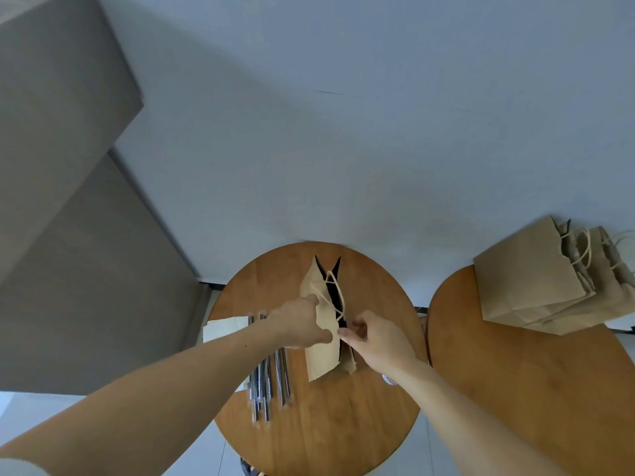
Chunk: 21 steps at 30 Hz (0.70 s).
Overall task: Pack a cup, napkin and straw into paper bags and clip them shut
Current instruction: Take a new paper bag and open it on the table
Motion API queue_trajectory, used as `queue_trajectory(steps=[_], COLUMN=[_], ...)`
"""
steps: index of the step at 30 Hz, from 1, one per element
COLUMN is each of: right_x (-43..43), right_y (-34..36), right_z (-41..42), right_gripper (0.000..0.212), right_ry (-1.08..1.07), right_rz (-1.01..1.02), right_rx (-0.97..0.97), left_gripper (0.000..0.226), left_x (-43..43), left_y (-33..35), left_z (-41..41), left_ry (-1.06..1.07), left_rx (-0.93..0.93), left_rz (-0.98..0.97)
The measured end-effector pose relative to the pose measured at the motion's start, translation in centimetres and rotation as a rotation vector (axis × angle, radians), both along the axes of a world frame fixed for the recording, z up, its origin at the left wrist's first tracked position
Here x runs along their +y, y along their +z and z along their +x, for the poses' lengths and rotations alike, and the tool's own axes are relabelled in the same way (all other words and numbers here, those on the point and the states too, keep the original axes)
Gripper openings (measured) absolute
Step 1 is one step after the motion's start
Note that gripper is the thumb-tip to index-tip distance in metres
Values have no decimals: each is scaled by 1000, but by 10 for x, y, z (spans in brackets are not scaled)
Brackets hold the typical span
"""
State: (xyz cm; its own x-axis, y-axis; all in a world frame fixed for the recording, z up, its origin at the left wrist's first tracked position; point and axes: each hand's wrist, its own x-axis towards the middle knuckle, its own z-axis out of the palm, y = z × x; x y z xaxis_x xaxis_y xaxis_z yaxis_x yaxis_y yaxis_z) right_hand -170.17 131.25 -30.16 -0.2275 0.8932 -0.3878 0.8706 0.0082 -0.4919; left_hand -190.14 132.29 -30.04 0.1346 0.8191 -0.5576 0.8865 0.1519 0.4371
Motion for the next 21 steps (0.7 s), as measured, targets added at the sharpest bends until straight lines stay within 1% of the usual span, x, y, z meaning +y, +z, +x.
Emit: queue_trajectory(steps=[2,3,5,7,8,9,10,12,15,17,19,21], right_x=[2,3,5,8,9,12,15,21,32,37,42,43], right_y=[-1,-2,-4,-6,-7,-7,-8,-8,-7,-7,-5,-5], right_z=[1,1,2,3,3,2,1,-1,-6,-4,6,26], right_gripper=[43,40,36,30,23,18,18,22,15,16,14,13], right_ry=[-18,-23,-19,-16,-16,-17,-23,-48,-64,-32,-24,-49], right_rz=[-36,-53,-65,-68,-65,-51,-30,-3,46,70,72,72], right_rx=[92,123,136,147,148,133,111,51,-66,-155,-236,-300], left_gripper=[80,75,62,60,63,67,66,55,37,28,25,27], left_x=[0,1,3,5,5,5,6,7,8,9,11,7], left_y=[1,1,1,1,2,2,2,0,-1,-3,-4,-3], left_z=[5,7,11,17,20,23,27,34,36,32,20,0], left_ry=[0,1,7,35,55,76,95,141,240,305,358,388], left_rx=[23,22,6,15,38,73,118,181,206,221,252,299], left_rz=[-32,-35,-26,-29,-26,-15,-2,30,54,55,42,12])
